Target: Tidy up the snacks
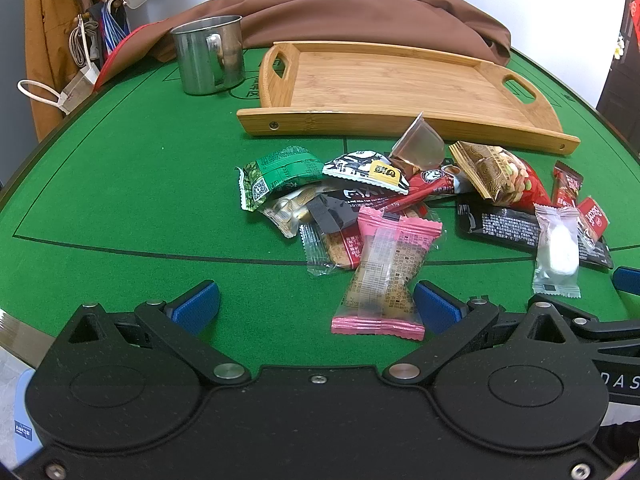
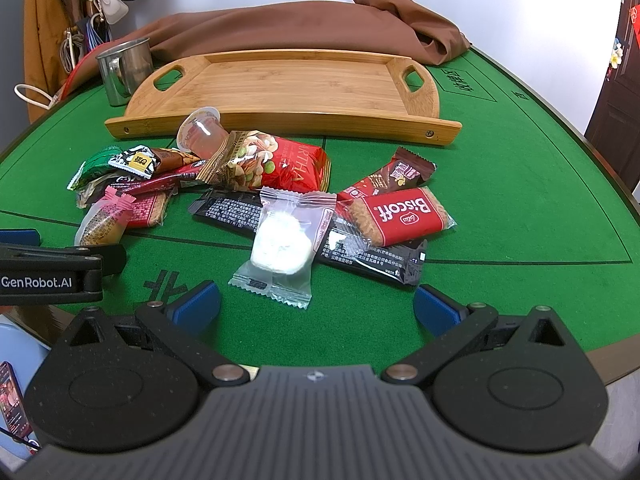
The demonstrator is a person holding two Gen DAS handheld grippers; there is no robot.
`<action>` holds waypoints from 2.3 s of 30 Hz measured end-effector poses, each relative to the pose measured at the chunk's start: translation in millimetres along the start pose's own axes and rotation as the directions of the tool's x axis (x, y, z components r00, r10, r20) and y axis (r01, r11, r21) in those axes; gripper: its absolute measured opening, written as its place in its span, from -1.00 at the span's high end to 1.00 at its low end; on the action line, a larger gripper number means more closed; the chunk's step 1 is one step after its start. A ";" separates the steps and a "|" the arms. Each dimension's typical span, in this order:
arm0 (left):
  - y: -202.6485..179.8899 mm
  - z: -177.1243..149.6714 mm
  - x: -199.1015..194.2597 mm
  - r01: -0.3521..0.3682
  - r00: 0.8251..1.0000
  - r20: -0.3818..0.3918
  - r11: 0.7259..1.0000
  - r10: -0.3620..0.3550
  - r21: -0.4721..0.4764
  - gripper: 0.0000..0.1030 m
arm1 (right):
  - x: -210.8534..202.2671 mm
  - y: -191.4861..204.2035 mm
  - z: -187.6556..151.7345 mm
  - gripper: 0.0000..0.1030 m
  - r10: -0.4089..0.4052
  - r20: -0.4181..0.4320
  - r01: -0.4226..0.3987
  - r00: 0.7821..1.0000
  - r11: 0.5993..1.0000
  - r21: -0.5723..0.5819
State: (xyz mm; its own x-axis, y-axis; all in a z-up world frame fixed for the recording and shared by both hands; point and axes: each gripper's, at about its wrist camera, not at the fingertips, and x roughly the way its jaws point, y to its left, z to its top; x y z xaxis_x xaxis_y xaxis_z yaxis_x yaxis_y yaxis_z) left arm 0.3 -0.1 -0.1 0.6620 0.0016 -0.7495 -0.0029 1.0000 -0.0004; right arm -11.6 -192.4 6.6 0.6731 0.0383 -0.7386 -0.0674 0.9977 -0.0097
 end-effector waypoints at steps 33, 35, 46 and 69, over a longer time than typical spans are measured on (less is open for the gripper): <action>0.1 -0.3 0.0 -0.002 1.000 0.002 1.000 0.002 -0.002 -1.00 | -3.6 0.7 -2.6 -1.00 -0.008 0.017 0.008 1.000 1.000 0.008; 0.1 -0.2 0.0 -0.002 1.000 0.002 1.000 0.002 -0.002 -1.00 | -3.2 0.8 -2.6 -1.00 -0.008 0.018 0.008 1.000 1.000 0.007; 0.0 -0.2 0.0 -0.002 1.000 0.004 1.000 0.002 -0.002 -1.00 | -2.5 -0.5 -7.5 -1.00 0.004 0.055 -0.004 0.998 1.000 -0.008; -12.3 -3.9 -26.0 0.084 0.984 0.149 0.994 -0.093 0.071 -0.01 | -12.2 2.2 0.9 -0.30 0.059 0.114 -0.064 0.992 0.997 0.037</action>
State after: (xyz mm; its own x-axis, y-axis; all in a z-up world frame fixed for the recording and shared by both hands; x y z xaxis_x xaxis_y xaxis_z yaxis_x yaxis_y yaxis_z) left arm -19.8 -12.4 16.8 0.7634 -0.0915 -0.6394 0.1054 0.9943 -0.0164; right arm -19.2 -190.6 16.2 0.7472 0.1037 -0.6565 -0.0834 0.9946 0.0622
